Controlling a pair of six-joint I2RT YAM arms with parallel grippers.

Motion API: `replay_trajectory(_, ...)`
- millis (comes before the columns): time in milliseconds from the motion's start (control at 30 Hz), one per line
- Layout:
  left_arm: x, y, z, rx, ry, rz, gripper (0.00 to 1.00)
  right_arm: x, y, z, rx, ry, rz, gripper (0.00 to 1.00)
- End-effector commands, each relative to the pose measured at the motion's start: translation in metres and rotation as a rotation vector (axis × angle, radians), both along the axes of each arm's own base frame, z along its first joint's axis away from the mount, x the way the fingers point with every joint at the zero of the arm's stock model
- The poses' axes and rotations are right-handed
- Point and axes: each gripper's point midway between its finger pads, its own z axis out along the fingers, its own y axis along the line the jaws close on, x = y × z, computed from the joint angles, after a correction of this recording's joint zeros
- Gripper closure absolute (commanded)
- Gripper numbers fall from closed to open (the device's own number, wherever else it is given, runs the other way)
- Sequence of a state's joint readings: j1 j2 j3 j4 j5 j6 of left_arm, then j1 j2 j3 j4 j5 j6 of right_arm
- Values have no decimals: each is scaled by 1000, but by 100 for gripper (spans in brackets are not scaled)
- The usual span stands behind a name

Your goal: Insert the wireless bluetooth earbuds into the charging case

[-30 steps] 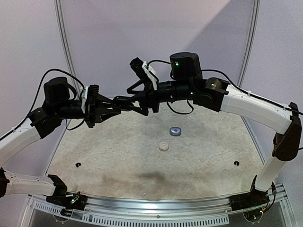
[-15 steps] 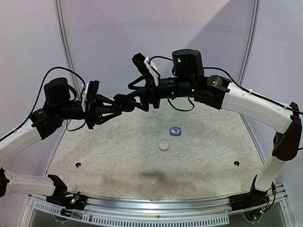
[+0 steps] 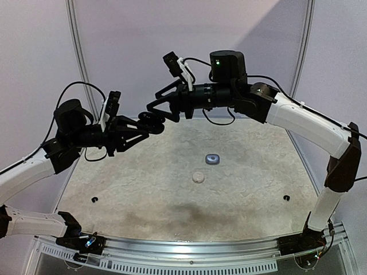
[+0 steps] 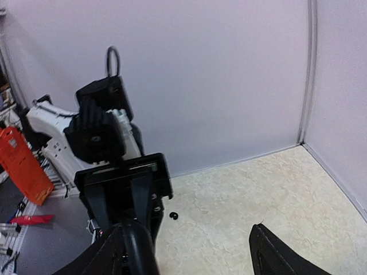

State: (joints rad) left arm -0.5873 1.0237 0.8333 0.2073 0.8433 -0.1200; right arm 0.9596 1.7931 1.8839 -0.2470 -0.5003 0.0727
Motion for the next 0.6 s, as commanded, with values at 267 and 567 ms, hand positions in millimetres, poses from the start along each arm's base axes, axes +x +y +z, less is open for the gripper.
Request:
replay_trajectory(267, 18, 16, -8, -33, 24, 141, 100, 126, -297, -189, -666, 757, -1230, 34)
replay_trajectory(567, 20, 24, -9, -49, 9, 172, 100, 48, -432, -301, -963, 1080, -1584, 41)
